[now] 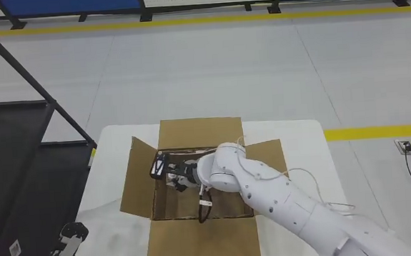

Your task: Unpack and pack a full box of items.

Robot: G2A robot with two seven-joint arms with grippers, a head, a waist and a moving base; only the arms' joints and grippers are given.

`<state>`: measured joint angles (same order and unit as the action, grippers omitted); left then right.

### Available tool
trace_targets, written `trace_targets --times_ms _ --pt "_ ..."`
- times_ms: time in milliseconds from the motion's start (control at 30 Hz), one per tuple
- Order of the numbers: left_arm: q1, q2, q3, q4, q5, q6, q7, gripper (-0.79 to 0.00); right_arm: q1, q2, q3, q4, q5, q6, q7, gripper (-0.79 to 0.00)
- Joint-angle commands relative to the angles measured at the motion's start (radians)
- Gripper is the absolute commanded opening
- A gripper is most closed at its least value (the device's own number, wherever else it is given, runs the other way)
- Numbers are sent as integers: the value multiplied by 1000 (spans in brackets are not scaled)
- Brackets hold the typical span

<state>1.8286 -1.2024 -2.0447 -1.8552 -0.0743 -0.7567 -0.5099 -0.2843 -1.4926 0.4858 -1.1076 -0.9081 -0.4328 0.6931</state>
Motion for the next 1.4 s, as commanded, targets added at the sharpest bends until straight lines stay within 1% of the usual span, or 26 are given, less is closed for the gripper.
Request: trace_targets --times_ms 0,133,267,433,500,567,667,733,867,933,1100,1233,1367 --pt "0 0 0 0 0 0 0 0 -81 55 78 -200 -50 57 94 -785" --pt "0 0 0 0 0 0 0 0 -262 140 245 -512 -160 147 232 -785" --pt "0 0 0 0 0 0 0 0 -438 197 415 -758 -284 227 313 -785" --pt "0 0 0 0 0 0 0 0 -684 249 678 -1028 -371 268 314 -785" --pt "0 0 0 0 0 0 0 0 -782 263 791 -1099 -377 278 303 -785" --pt "0 0 0 0 0 0 0 0 -865 273 899 -1133 -352 268 284 -785" --pt "0 0 0 0 0 0 0 0 -956 284 1043 -1125 -285 244 256 -785" --pt "0 0 0 0 0 0 0 0 -997 289 1127 -1082 -249 244 249 -785" --pt "0 0 0 0 0 0 0 0 -1026 296 1229 -956 -151 200 224 -785" --pt "0 0 0 0 0 0 0 0 -1027 300 1264 -880 -136 193 214 -785" --pt "0 0 0 0 0 0 0 0 -995 310 1290 -679 -69 100 162 -785" --pt "0 0 0 0 0 0 0 0 -908 317 1238 -504 -93 48 196 -785" --pt "0 0 0 0 0 0 0 0 -818 321 1182 -382 -118 36 223 -785"
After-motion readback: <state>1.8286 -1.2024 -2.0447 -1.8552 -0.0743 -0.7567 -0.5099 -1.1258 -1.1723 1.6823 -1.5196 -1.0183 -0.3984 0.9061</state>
